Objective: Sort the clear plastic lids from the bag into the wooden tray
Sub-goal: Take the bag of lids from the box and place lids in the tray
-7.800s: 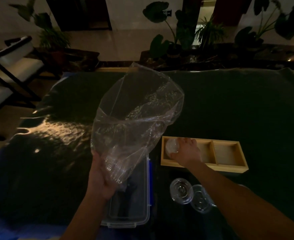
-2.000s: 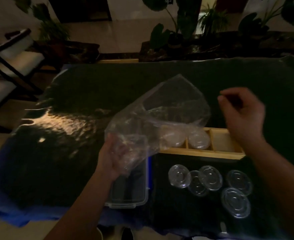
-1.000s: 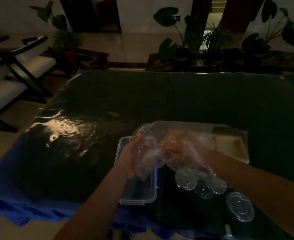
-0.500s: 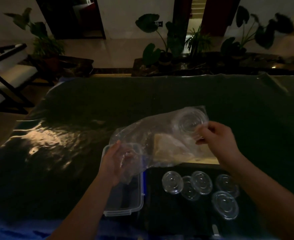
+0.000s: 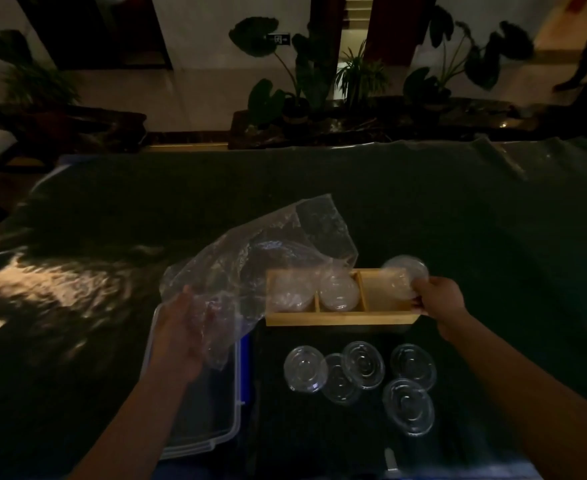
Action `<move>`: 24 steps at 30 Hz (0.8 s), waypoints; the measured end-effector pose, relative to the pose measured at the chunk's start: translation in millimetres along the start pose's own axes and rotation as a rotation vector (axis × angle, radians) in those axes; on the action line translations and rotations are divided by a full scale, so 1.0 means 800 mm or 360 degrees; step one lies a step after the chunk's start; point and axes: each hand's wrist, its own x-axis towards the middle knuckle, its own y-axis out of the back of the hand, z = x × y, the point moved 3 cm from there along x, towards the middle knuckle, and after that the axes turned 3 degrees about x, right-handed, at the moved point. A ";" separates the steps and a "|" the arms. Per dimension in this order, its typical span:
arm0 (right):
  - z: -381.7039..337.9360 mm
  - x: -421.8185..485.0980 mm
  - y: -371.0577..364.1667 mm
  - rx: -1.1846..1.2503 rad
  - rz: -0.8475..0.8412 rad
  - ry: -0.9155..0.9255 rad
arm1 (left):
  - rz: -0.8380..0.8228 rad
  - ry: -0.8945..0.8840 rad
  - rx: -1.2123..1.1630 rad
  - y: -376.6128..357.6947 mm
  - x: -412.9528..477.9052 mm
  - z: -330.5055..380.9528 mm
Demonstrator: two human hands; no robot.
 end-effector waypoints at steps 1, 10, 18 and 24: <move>0.003 0.008 -0.004 -0.0049 0.0003 0.0001 | -0.0011 -0.0018 0.0002 -0.003 0.003 -0.004; 0.016 0.055 -0.034 -0.0635 0.0038 -0.0008 | -0.0067 -0.0009 0.0009 -0.020 0.010 -0.013; 0.015 0.068 -0.054 -0.1311 0.0071 0.0213 | 0.0145 0.0072 -0.0013 -0.011 0.014 -0.013; 0.014 0.058 -0.060 -0.1725 0.0221 0.0410 | 0.0146 0.0191 -0.0039 -0.003 0.013 -0.023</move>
